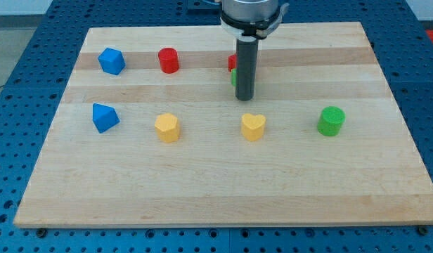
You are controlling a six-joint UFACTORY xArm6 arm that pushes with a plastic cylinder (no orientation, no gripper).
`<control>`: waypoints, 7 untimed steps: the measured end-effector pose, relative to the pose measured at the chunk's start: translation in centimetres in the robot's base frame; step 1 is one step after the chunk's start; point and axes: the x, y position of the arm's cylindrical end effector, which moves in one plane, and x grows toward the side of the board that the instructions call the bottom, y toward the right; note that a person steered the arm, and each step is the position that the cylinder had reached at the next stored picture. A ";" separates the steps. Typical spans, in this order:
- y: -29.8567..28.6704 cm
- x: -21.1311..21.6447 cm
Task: Push the red circle towards the red star
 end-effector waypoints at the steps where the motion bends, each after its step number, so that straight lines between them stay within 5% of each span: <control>1: -4.0 1.0; 3: -17.0 -0.5; 4: -20.8 -4.7; 6: -17.2 -12.6; 7: -19.0 -10.2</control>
